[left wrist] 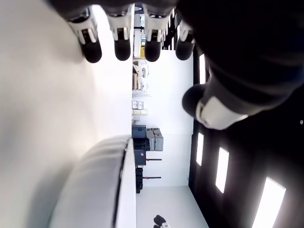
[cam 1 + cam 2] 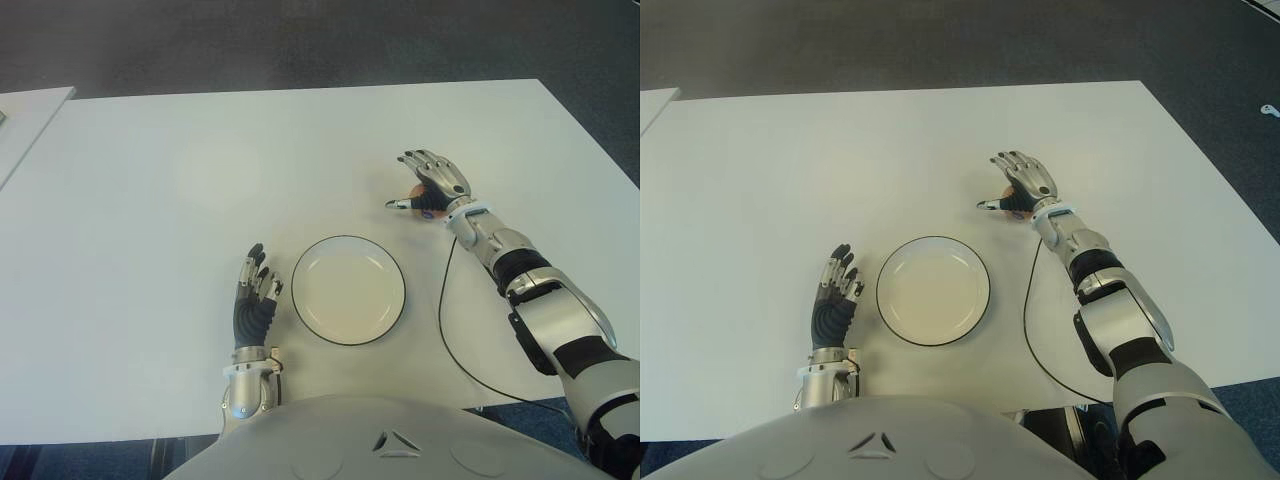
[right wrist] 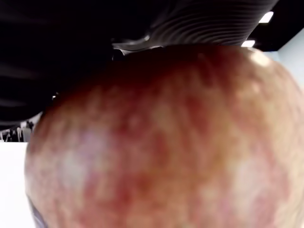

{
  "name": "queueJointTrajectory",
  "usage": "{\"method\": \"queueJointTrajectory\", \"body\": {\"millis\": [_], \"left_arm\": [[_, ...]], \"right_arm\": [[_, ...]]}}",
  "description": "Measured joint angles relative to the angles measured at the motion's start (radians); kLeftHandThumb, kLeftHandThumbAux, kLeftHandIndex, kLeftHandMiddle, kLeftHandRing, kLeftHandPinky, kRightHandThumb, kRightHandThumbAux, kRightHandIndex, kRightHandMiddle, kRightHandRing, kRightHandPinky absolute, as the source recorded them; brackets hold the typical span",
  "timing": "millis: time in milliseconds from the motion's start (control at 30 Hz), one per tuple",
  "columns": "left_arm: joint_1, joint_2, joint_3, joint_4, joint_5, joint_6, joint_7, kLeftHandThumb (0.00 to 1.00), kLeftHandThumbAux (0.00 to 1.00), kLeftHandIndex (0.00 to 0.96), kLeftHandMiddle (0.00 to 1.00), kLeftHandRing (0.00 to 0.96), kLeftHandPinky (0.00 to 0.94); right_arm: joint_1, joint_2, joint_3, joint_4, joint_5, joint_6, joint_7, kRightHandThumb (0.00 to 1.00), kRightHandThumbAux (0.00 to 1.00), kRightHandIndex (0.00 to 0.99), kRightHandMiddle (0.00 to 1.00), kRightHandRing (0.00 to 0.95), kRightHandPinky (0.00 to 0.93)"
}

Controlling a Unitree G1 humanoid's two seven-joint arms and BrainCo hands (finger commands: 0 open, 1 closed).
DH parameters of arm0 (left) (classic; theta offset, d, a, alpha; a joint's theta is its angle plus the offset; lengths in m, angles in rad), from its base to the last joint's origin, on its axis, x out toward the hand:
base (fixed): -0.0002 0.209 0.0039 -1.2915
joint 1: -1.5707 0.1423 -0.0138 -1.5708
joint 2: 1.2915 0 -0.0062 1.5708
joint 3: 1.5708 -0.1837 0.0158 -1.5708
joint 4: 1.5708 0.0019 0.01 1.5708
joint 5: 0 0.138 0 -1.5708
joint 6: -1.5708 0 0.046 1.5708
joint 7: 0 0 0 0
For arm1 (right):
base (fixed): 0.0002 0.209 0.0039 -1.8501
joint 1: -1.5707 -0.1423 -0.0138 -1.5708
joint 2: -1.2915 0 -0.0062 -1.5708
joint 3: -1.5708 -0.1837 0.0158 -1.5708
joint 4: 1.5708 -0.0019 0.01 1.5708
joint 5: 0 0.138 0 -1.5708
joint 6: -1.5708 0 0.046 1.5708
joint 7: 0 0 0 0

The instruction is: Put the apples into the plate.

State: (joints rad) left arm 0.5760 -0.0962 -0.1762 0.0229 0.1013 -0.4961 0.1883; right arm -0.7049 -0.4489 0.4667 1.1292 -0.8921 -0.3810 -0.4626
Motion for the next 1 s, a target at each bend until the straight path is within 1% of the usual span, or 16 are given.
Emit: {"method": "queueJointTrajectory", "body": {"millis": [167,433,533,700,1000], "left_arm": [[0.003,0.000,-0.004,-0.014,0.001,0.008,0.000,0.157,0.610,0.028,0.052,0.039,0.031],[0.006,0.000,-0.008,-0.016,0.001,0.007,0.007,0.162,0.607,0.037,0.058,0.048,0.057],[0.007,0.000,-0.009,-0.016,0.001,0.005,0.014,0.150,0.605,0.040,0.059,0.041,0.028],[0.006,0.000,-0.013,-0.015,-0.002,-0.004,0.014,0.139,0.603,0.039,0.057,0.031,0.007],[0.006,0.001,-0.032,-0.012,-0.015,-0.035,0.013,0.138,0.602,0.040,0.049,0.016,0.000]], "right_arm": [[-0.007,0.000,0.010,0.015,0.013,0.002,-0.004,0.257,0.296,0.000,0.000,0.000,0.000],[-0.007,-0.003,0.026,0.039,0.022,0.003,-0.016,0.259,0.297,0.000,0.000,0.000,0.000],[-0.007,-0.004,0.031,0.047,0.029,0.003,-0.021,0.257,0.300,0.000,0.000,0.000,0.000],[-0.007,-0.009,0.038,0.062,0.034,0.004,-0.029,0.254,0.305,0.000,0.000,0.000,0.000],[0.001,-0.025,0.058,0.101,0.041,0.015,-0.032,0.259,0.319,0.000,0.000,0.000,0.000]]}}
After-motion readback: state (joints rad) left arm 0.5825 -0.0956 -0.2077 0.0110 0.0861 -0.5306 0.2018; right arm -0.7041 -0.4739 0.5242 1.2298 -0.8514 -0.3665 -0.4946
